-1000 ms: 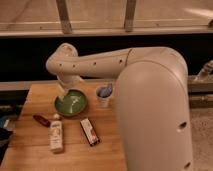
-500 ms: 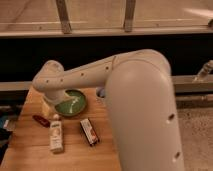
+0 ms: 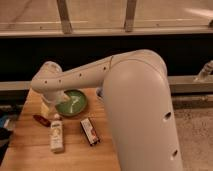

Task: Place the bottle in the ceramic bowl

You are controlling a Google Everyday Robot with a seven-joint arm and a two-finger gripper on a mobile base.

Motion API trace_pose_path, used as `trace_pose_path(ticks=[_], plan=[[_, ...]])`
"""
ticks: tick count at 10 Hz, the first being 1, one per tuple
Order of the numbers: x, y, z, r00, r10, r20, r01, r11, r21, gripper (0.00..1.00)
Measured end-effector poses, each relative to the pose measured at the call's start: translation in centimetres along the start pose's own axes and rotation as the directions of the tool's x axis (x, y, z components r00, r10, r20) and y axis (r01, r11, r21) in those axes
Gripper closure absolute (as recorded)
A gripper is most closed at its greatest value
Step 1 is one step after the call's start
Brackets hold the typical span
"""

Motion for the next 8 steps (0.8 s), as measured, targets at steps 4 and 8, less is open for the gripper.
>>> trace_pose_path(ticks=[4, 8], plan=[[3.3, 1.5, 5.0, 0.995, 0.037, -0.098, -0.044, 0.996, -0.078, 0.2], [6.3, 4.0, 6.6, 0.989, 0.058, -0.137, -0.077, 0.987, -0.143, 0.2]])
